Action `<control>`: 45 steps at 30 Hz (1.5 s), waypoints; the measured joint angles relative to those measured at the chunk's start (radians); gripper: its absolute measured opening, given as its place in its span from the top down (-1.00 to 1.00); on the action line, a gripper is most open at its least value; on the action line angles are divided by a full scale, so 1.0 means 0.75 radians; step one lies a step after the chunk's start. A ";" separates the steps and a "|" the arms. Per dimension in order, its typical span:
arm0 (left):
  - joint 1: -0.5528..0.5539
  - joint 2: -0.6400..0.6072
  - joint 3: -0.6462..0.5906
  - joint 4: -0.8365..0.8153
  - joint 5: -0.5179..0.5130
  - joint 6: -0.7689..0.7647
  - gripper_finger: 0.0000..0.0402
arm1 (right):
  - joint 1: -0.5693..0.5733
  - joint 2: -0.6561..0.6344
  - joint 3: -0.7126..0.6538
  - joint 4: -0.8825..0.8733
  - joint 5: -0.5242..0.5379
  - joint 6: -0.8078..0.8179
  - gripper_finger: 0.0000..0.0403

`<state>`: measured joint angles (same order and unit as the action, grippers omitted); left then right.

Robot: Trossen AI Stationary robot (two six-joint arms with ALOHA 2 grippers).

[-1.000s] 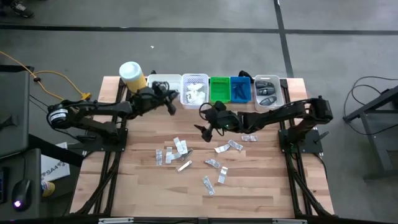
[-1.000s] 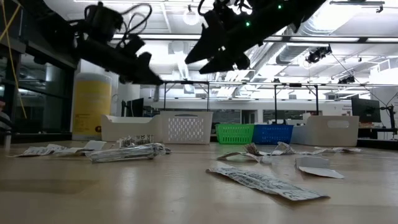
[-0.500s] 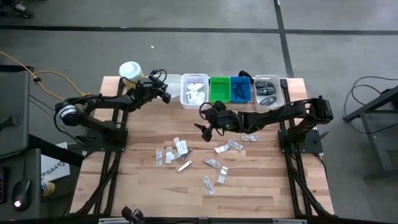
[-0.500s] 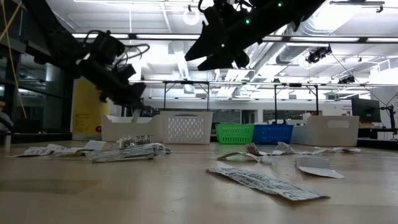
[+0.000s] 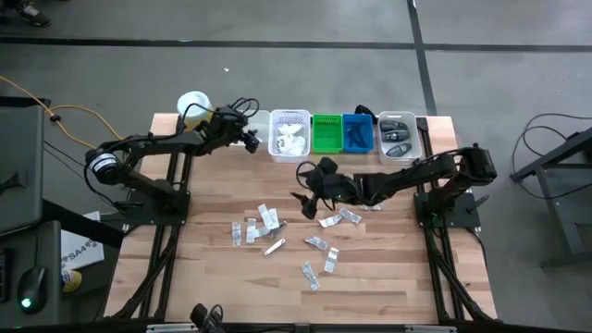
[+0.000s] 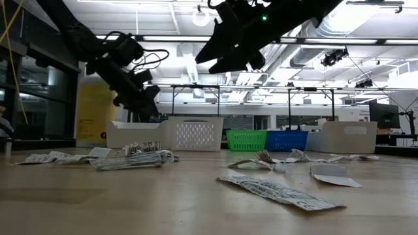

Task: Pick & Place Travel size toiletries
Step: Put the silver nail cutter into the left white bin

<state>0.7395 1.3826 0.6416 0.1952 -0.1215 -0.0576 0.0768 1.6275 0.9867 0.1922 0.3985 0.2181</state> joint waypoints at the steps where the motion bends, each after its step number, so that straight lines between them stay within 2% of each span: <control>1: 0.000 -0.006 0.017 -0.060 0.049 -0.001 -0.07 | 0.016 -0.003 0.000 -0.024 0.013 0.009 -0.53; 4: -0.024 -0.042 0.032 -0.182 0.168 -0.014 0.02 | 0.063 -0.008 0.000 -0.071 0.038 0.048 -0.53; 8: -0.138 -0.127 0.033 -0.384 0.187 -0.035 0.14 | 0.124 -0.008 -0.001 -0.129 0.068 0.068 -0.53; 14: -0.469 -0.222 0.033 -0.487 0.178 -0.146 0.26 | 0.181 -0.008 -0.001 -0.185 0.135 0.127 -0.53; 21: -0.872 -0.210 0.033 -0.499 0.175 -0.356 0.28 | 0.238 -0.015 -0.001 -0.228 0.134 0.201 -0.53; 27: -1.111 -0.196 0.033 -0.475 0.173 -0.470 0.28 | 0.271 -0.015 -0.001 -0.249 0.134 0.230 -0.53; 34: -1.256 -0.070 0.032 -0.231 0.185 -0.492 0.28 | 0.295 -0.015 -0.001 -0.245 0.134 0.243 -0.53; 41: -1.266 0.143 0.032 -0.007 0.323 -0.526 0.28 | 0.318 -0.015 -0.001 -0.245 0.134 0.278 -0.53; 45: -1.255 0.228 0.032 0.031 0.320 -0.530 0.28 | 0.331 -0.015 -0.001 -0.243 0.134 0.303 -0.53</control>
<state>-0.2018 1.5537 0.6659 0.2182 0.1182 -0.4548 0.3253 1.6165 0.9863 0.0097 0.4988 0.4454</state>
